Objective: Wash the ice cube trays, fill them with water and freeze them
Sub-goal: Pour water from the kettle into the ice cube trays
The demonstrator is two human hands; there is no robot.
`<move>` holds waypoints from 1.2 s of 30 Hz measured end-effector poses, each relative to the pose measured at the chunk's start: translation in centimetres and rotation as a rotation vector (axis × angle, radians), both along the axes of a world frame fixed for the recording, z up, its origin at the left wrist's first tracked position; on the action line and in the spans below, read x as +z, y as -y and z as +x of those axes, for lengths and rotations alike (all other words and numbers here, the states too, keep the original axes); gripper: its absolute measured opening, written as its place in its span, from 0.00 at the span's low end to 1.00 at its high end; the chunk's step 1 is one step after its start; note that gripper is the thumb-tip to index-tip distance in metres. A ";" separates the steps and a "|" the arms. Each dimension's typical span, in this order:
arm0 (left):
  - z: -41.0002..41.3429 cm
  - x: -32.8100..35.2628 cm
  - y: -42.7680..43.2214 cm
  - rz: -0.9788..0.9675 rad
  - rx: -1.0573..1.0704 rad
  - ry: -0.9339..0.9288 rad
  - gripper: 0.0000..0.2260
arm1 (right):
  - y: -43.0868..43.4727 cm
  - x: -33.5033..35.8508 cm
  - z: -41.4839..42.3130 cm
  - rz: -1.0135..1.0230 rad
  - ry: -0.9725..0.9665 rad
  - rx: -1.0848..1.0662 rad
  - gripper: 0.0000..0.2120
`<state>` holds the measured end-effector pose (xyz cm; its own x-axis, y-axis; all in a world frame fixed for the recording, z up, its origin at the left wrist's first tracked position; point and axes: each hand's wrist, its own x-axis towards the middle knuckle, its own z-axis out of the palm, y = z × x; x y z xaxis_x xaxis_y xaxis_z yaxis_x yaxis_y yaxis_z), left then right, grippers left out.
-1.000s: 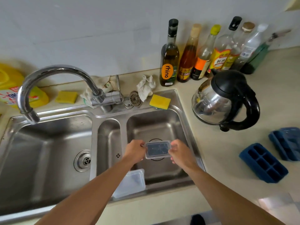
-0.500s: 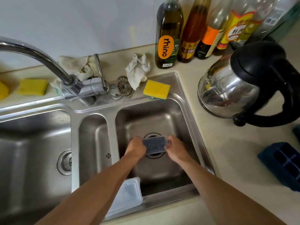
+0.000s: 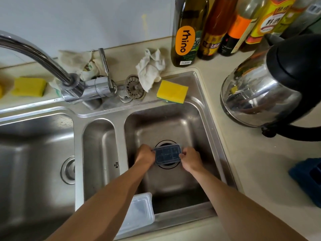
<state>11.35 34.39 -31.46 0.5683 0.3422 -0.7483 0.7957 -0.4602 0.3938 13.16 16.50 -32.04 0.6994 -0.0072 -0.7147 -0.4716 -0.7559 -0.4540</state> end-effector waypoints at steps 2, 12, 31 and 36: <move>0.1 -0.2 0.0 -0.007 0.020 -0.005 0.10 | -0.1 0.0 0.1 0.013 -0.023 -0.030 0.05; -0.2 -0.8 0.8 -0.029 0.134 0.003 0.07 | -0.3 0.2 0.5 0.054 -0.084 -0.065 0.09; -0.3 16.8 2.4 -0.067 0.202 0.338 0.26 | 2.2 19.6 -2.6 0.320 0.105 -0.001 0.09; 0.7 23.3 3.4 -0.007 0.144 0.393 0.21 | 3.8 26.9 -0.2 0.200 0.360 0.071 0.22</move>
<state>12.08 30.95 -8.14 0.7581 0.4345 -0.4863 0.6399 -0.3517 0.6833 13.00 12.71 -5.12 0.8985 0.1640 -0.4072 -0.2062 -0.6613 -0.7212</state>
